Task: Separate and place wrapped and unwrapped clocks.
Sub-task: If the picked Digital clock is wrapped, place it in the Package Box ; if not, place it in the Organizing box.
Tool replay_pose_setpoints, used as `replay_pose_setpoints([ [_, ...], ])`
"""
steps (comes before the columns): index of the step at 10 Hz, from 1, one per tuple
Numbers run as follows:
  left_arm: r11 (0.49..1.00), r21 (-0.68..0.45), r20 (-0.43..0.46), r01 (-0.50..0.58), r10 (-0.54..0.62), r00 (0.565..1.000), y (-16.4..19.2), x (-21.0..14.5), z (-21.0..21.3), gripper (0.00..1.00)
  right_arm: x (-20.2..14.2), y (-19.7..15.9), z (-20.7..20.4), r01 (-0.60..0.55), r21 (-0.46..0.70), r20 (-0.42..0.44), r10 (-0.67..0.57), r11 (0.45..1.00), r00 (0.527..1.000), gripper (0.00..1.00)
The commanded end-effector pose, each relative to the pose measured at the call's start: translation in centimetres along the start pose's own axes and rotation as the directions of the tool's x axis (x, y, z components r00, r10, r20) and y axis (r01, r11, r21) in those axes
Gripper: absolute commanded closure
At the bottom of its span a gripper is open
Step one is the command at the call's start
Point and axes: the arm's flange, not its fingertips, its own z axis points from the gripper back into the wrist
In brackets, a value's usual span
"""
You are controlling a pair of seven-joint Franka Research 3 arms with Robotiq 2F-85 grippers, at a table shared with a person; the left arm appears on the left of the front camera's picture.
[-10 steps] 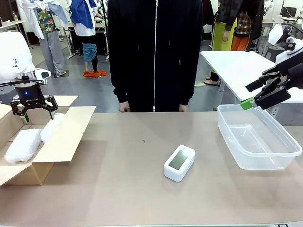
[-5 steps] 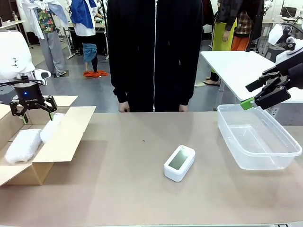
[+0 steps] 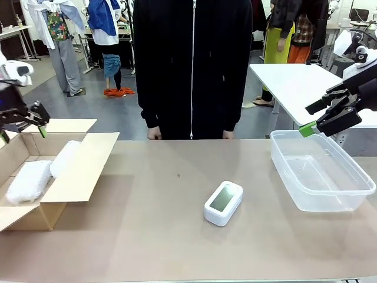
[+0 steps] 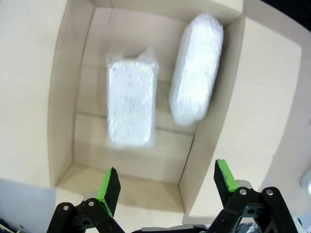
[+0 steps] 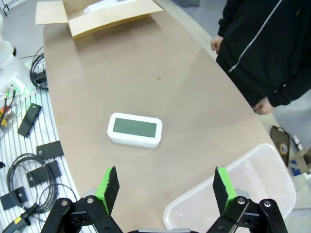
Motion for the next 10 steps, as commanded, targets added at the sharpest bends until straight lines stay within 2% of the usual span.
replay_pose_setpoints([
  [1, 1.000, 0.016, 0.002, 0.010, -0.010, 1.000, 1.1, -2.9, 1.5, 0.00, -0.1, -0.2, -0.2, -0.002, 0.021, 0.015, 0.002, 1.000, 1.000, 0.00],
  [2, 1.000, 0.022, 0.020, -0.004, 0.004, 1.000, 1.3, -3.7, 2.2, 0.00, -0.1, -0.2, -0.2, -0.002, 0.021, 0.015, 0.002, 1.000, 1.000, 0.00],
  [5, 1.000, -0.019, 0.000, 0.018, -0.018, 1.000, 1.8, -4.8, 3.5, 0.00, -0.1, -0.2, -0.2, -0.002, 0.021, 0.015, 0.002, 1.000, 1.000, 0.00],
  [6, 1.000, -0.025, -0.023, -0.003, 0.003, 1.000, 1.8, -4.3, 3.4, 0.00, -0.1, -0.2, -0.2, -0.002, 0.021, 0.015, 0.002, 1.000, 1.000, 0.00],
  [7, 0.999, -0.005, -0.092, -0.035, 0.035, 0.995, 1.8, -3.0, 2.5, 0.00, -0.1, -0.2, -0.2, -0.002, 0.021, 0.015, 0.002, 1.000, 1.000, 0.00],
  [8, 1.000, -0.005, 0.004, -0.007, 0.007, 1.000, 1.4, -4.6, 3.5, 0.00, -0.1, -0.2, -0.2, -0.002, 0.021, 0.015, 0.002, 1.000, 1.000, 0.00],
  [10, 1.000, -0.005, 0.004, -0.007, 0.007, 1.000, 1.4, -4.6, 3.5, 0.00, -0.1, -0.2, -0.2, -0.002, 0.021, 0.015, 0.002, 1.000, 1.000, 0.00],
])
